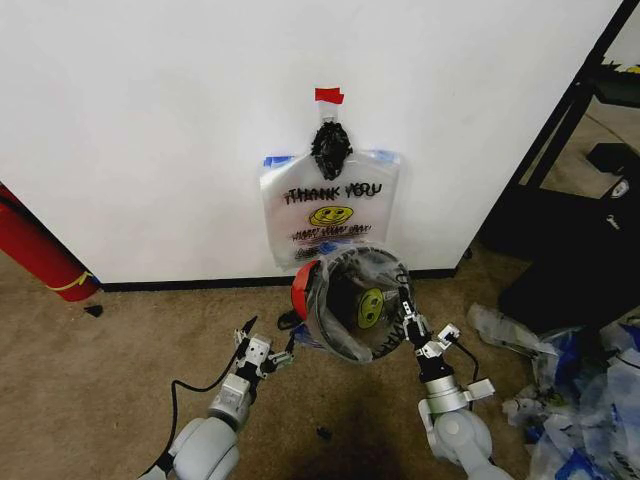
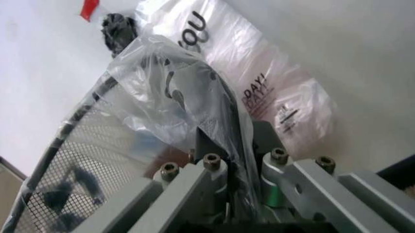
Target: Pick up the garbage bag from the wall and place it over the trash bin.
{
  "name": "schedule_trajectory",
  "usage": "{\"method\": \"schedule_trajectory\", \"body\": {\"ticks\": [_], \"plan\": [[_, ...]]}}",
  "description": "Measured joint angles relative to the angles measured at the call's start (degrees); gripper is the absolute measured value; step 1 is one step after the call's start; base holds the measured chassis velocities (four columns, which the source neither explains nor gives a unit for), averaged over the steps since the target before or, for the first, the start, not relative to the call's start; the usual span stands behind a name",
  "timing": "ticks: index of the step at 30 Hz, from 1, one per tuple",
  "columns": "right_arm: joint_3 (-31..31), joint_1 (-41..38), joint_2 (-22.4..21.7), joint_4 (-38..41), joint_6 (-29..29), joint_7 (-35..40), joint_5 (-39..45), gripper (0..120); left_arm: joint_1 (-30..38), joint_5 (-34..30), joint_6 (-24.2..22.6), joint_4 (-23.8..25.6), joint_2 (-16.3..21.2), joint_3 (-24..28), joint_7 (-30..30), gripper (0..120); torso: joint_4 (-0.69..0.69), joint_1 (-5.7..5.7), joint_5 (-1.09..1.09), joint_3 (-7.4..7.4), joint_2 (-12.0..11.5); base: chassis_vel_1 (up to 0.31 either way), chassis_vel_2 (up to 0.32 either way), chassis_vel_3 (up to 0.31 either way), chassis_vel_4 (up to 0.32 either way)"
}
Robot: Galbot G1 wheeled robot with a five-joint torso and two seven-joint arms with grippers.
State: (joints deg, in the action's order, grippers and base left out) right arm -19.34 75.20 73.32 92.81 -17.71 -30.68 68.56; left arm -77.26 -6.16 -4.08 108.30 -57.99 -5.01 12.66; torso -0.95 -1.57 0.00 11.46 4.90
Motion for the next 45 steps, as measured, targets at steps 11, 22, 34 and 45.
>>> {"method": "schedule_trajectory", "body": {"ticks": [11,22,34,45], "plan": [[1.05,0.18,0.05,1.24,-0.01,4.2,-1.46,1,-1.94,3.65,6.21,-0.6,-0.5,-0.63,-8.14,100,0.0,0.0,0.0,0.0,0.0,0.0,0.0,0.0,0.0],[2.91,1.07,0.05,6.05,1.58,18.24,-5.0,1,-4.06,4.12,6.47,1.45,-0.31,-1.2,-7.63,100,0.0,0.0,0.0,0.0,0.0,0.0,0.0,0.0,0.0],[3.56,4.07,-0.63,16.35,8.97,35.94,-5.95,1,-1.61,5.29,3.23,-3.15,-2.89,-1.27,-2.23,100,0.0,0.0,0.0,0.0,0.0,0.0,0.0,0.0,0.0],[3.83,2.24,1.3,17.94,13.54,46.39,-6.86,1,-3.59,6.96,23.51,-4.95,-3.29,-4.39,-19.41,100,0.0,0.0,0.0,0.0,0.0,0.0,0.0,0.0,0.0]]}}
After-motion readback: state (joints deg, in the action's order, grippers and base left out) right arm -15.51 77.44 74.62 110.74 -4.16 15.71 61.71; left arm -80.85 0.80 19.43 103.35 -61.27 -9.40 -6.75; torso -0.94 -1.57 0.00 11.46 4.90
